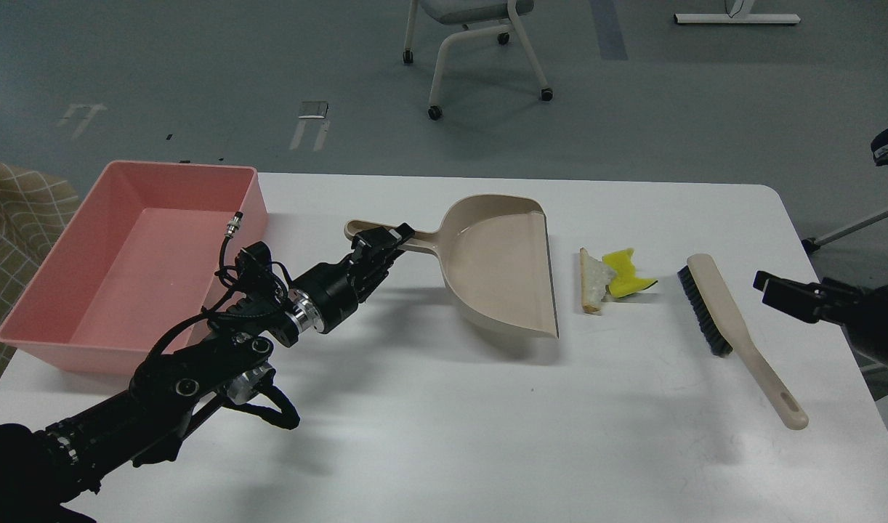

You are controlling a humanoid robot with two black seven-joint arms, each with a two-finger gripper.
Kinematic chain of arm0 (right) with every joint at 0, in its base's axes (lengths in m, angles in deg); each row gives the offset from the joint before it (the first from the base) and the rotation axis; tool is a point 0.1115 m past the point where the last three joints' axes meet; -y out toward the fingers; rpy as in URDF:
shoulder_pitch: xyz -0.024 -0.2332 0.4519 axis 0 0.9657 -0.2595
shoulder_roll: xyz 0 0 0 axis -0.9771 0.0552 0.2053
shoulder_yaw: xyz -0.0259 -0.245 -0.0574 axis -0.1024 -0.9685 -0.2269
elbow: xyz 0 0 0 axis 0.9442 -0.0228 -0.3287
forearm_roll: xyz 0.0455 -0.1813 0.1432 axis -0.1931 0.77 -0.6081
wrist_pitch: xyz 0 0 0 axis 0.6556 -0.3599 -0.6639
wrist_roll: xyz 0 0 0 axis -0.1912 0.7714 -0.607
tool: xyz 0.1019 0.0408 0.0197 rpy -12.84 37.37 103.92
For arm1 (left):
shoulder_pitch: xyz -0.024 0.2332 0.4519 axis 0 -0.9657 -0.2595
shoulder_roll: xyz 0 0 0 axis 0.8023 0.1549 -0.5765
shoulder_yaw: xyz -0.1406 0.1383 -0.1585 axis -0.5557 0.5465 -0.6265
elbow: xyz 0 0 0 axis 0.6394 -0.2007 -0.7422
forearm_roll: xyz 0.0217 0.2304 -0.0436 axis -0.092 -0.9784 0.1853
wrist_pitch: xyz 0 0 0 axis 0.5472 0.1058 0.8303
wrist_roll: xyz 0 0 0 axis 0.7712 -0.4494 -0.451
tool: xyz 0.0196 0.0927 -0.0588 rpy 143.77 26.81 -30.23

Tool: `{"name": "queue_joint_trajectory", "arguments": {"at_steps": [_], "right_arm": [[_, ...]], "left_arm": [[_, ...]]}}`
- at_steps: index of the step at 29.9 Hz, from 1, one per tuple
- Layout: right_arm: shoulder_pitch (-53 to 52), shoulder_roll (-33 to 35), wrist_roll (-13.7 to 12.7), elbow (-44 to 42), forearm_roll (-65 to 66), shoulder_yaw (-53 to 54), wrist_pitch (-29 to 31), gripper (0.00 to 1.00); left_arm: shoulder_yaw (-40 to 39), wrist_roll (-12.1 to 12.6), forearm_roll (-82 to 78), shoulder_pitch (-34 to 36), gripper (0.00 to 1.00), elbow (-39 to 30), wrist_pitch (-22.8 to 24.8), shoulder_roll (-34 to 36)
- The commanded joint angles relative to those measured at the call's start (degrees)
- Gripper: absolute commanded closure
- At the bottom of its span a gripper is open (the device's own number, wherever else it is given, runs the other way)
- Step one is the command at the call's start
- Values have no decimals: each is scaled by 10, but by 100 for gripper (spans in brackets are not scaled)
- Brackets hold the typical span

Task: Sweep and dump garbage into bin
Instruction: 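Reach the right gripper to the wooden brush handle and grasp it, then sweep the yellow sponge and debris into the dustpan with the brush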

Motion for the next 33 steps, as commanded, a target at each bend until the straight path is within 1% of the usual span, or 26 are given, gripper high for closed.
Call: {"name": "queue_joint_trajectory", "arguments": {"at_steps": [1, 7, 10, 11, 13, 14, 16, 17, 19, 21, 22, 23, 25, 26, 33], "right_arm": [[37, -19, -11, 14, 16, -1, 0, 0], [75, -33, -13, 10, 28, -1, 0, 0], [78, -48, -14, 10, 32, -2, 0, 10], [81, -48, -14, 10, 44, -3, 0, 17], [87, -49, -14, 9, 58, -2, 0, 24], [94, -49, -14, 10, 65, -2, 0, 31], [100, -55, -14, 10, 67, -2, 0, 38], [101, -59, -16, 10, 70, -2, 0, 46], [101, -60, -19, 10, 70, -2, 0, 55], [101, -58, -19, 10, 70, -2, 0, 70], [101, -58, -19, 10, 70, -2, 0, 74], [101, -58, -20, 10, 70, -2, 0, 82], [101, -59, -20, 11, 70, -1, 0, 92], [101, -59, -20, 11, 70, -1, 0, 100], [95, -55, -19, 10, 69, 0, 0, 100]], "left_arm": [[3, 0, -1, -1, 96, 2, 0, -3], [3, 1, -2, -2, 95, 5, -1, -7], [3, 1, -2, -2, 95, 5, -3, -8], [3, 1, -2, -2, 95, 5, -3, -9], [3, 1, -2, -1, 95, 5, -3, -9], [4, 1, -2, -1, 95, 5, -3, -9], [4, 1, -2, -1, 95, 5, -3, -10], [4, 1, -2, -1, 95, 5, -3, -9], [4, 1, -2, -1, 95, 5, -3, -10], [4, 1, -2, -1, 95, 5, -3, -10], [4, 1, -2, -1, 95, 5, -3, -10], [4, 1, -2, -1, 95, 6, -3, -10], [4, 1, -2, -1, 95, 6, -4, -10], [4, 1, -2, -1, 95, 6, -4, -10], [4, 1, -2, -1, 95, 5, -5, -11]]}}
